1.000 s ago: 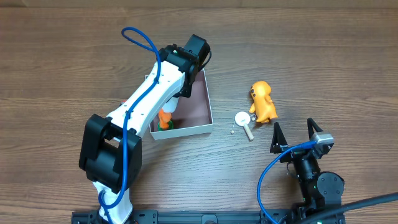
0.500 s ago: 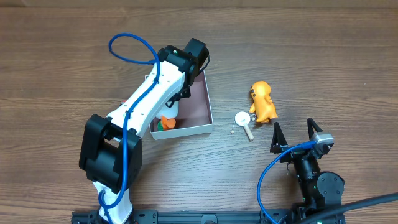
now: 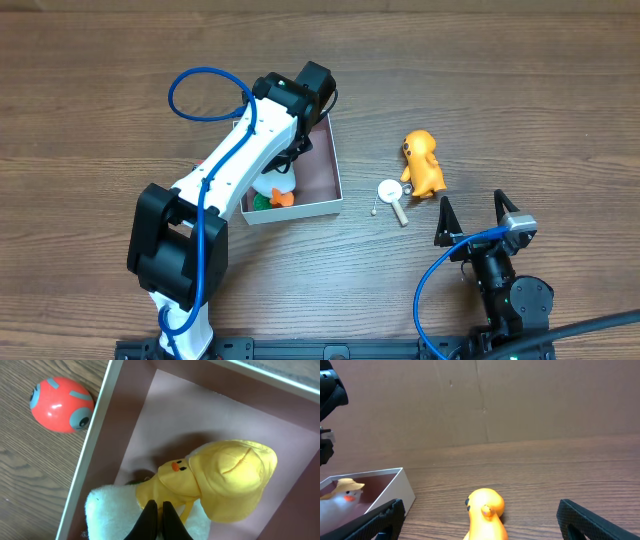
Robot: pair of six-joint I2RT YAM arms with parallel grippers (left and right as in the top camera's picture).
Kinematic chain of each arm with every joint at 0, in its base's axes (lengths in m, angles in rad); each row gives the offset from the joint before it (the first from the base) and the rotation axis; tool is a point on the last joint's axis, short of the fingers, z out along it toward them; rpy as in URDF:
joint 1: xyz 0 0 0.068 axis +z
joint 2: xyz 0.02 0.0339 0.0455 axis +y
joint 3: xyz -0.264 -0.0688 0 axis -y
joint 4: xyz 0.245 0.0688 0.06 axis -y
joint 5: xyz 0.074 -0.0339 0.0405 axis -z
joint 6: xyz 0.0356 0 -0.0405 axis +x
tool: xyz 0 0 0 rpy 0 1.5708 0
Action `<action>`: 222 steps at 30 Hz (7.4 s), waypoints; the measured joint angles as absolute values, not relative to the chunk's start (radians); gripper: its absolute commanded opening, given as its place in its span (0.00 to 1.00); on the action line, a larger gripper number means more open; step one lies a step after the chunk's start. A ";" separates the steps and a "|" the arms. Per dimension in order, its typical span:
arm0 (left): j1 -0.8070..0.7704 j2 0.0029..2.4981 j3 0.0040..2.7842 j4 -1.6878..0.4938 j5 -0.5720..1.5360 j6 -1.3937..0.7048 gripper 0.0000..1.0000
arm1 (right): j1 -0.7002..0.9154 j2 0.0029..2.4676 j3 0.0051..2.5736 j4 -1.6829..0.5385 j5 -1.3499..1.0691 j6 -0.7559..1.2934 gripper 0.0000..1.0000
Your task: Pack container
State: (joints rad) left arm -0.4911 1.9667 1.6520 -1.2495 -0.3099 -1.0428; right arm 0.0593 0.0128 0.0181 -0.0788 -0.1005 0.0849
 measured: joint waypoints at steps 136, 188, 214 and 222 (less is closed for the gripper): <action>0.055 1.711 1.263 -0.875 0.116 -0.364 1.00 | 0.059 0.013 0.018 -0.079 -0.101 0.084 1.00; 0.054 1.711 1.265 -1.044 -0.043 -0.254 1.00 | 0.059 0.013 0.018 -0.080 -0.078 0.085 1.00; 0.054 1.711 1.267 -1.044 -0.043 -0.254 1.00 | 0.059 0.582 0.755 -0.699 -0.089 0.180 1.00; 0.054 1.711 1.268 -1.044 -0.046 -0.254 1.00 | 0.109 0.950 0.848 -0.811 -0.173 0.108 1.00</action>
